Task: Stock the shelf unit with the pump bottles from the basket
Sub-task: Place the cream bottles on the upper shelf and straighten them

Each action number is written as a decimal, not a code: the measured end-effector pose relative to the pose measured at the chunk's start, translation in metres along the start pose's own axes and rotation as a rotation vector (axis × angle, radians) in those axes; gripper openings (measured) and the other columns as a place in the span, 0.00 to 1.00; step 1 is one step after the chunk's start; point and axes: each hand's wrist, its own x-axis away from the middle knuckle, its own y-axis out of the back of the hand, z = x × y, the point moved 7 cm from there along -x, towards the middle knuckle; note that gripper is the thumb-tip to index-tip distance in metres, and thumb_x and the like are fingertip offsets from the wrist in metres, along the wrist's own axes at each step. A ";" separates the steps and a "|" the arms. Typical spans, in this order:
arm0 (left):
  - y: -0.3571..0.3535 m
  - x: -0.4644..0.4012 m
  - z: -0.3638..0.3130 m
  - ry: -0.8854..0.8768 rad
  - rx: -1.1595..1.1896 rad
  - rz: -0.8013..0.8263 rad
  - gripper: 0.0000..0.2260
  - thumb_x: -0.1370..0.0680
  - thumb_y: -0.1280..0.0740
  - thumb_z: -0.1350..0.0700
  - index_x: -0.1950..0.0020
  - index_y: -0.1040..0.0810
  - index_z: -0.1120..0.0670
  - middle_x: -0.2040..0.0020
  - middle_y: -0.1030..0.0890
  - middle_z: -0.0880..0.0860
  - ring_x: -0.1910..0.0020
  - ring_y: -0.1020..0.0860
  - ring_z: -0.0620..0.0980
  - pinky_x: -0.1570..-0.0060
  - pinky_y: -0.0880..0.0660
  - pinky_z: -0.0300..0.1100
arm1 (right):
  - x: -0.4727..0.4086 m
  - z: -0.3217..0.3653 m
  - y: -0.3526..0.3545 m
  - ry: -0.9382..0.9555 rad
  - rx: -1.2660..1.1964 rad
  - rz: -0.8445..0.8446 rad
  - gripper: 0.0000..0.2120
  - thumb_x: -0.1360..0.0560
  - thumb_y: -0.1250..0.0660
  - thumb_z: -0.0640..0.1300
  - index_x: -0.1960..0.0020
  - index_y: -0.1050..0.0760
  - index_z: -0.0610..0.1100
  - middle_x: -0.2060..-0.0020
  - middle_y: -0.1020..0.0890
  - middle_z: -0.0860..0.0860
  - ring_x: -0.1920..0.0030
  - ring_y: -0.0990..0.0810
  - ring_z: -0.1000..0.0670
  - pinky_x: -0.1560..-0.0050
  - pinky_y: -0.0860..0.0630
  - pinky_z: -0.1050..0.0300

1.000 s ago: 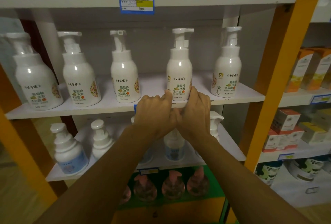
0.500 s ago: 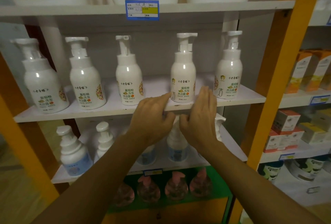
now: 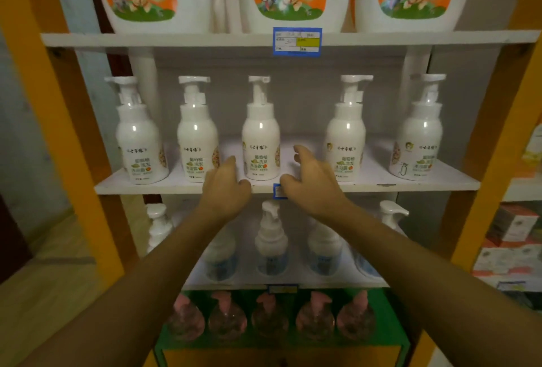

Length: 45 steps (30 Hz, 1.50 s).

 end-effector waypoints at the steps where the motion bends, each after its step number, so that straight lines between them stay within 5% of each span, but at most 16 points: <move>1: -0.004 -0.003 -0.002 -0.003 0.016 0.050 0.10 0.26 0.38 0.62 0.45 0.28 0.55 0.45 0.21 0.56 0.44 0.24 0.57 0.44 0.26 0.52 | -0.003 -0.005 -0.002 -0.028 -0.007 0.022 0.32 0.25 0.37 0.45 0.25 0.45 0.44 0.35 0.26 0.42 0.41 0.25 0.45 0.44 0.24 0.51; 5: -0.012 -0.006 -0.003 -0.015 0.065 0.074 0.16 0.29 0.40 0.56 0.42 0.26 0.48 0.43 0.19 0.51 0.42 0.24 0.55 0.38 0.29 0.57 | -0.004 -0.013 -0.002 -0.055 -0.048 0.013 0.31 0.24 0.37 0.46 0.24 0.45 0.44 0.34 0.27 0.43 0.46 0.27 0.51 0.50 0.29 0.59; 13: -0.019 -0.005 -0.011 -0.093 -0.030 0.018 0.18 0.25 0.41 0.61 0.37 0.28 0.49 0.40 0.21 0.49 0.39 0.28 0.53 0.44 0.41 0.47 | -0.003 -0.008 -0.006 0.030 -0.012 -0.029 0.21 0.31 0.36 0.48 0.38 0.29 0.46 0.47 0.17 0.47 0.52 0.18 0.47 0.53 0.18 0.47; 18: -0.024 -0.005 -0.013 -0.123 -0.044 0.027 0.20 0.25 0.43 0.62 0.34 0.30 0.49 0.38 0.21 0.49 0.39 0.28 0.53 0.40 0.42 0.48 | -0.003 -0.014 -0.005 -0.001 -0.026 -0.057 0.22 0.31 0.35 0.47 0.38 0.30 0.46 0.45 0.18 0.48 0.50 0.18 0.48 0.52 0.18 0.48; 24: -0.031 -0.004 -0.019 -0.147 -0.066 0.050 0.22 0.25 0.44 0.61 0.31 0.33 0.47 0.36 0.23 0.50 0.37 0.29 0.53 0.38 0.43 0.50 | -0.004 -0.026 -0.005 -0.007 0.007 -0.115 0.28 0.37 0.40 0.58 0.39 0.31 0.52 0.47 0.18 0.50 0.49 0.19 0.48 0.52 0.19 0.48; 31: -0.042 -0.009 -0.018 -0.141 -0.091 0.084 0.26 0.31 0.48 0.54 0.32 0.36 0.43 0.39 0.23 0.53 0.40 0.29 0.54 0.45 0.43 0.48 | -0.004 -0.032 -0.001 0.011 0.045 -0.149 0.25 0.36 0.39 0.55 0.40 0.31 0.50 0.49 0.17 0.50 0.51 0.19 0.49 0.54 0.19 0.49; 45: -0.045 -0.007 -0.014 -0.159 -0.105 0.055 0.26 0.26 0.45 0.55 0.27 0.40 0.42 0.39 0.23 0.52 0.41 0.29 0.53 0.40 0.42 0.49 | -0.010 -0.036 -0.006 0.043 0.074 -0.171 0.29 0.36 0.39 0.55 0.37 0.33 0.48 0.47 0.18 0.50 0.47 0.21 0.48 0.48 0.21 0.48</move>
